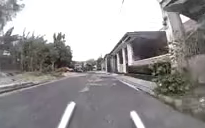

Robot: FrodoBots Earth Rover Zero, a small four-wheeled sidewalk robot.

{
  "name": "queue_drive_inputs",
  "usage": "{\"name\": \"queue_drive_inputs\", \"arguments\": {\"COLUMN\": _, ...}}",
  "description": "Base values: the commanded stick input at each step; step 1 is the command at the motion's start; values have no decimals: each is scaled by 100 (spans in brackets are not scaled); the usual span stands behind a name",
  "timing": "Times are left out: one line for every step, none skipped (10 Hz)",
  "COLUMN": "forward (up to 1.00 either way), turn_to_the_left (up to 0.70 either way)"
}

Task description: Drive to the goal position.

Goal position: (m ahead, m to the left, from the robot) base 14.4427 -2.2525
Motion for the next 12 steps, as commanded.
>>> {"name": "queue_drive_inputs", "arguments": {"forward": 85, "turn_to_the_left": 0}}
{"name": "queue_drive_inputs", "arguments": {"forward": 85, "turn_to_the_left": 0}}
{"name": "queue_drive_inputs", "arguments": {"forward": 85, "turn_to_the_left": 0}}
{"name": "queue_drive_inputs", "arguments": {"forward": 85, "turn_to_the_left": 0}}
{"name": "queue_drive_inputs", "arguments": {"forward": 85, "turn_to_the_left": 0}}
{"name": "queue_drive_inputs", "arguments": {"forward": 85, "turn_to_the_left": 0}}
{"name": "queue_drive_inputs", "arguments": {"forward": 85, "turn_to_the_left": 0}}
{"name": "queue_drive_inputs", "arguments": {"forward": 85, "turn_to_the_left": 0}}
{"name": "queue_drive_inputs", "arguments": {"forward": 85, "turn_to_the_left": 0}}
{"name": "queue_drive_inputs", "arguments": {"forward": 85, "turn_to_the_left": 0}}
{"name": "queue_drive_inputs", "arguments": {"forward": 85, "turn_to_the_left": 0}}
{"name": "queue_drive_inputs", "arguments": {"forward": 85, "turn_to_the_left": 0}}
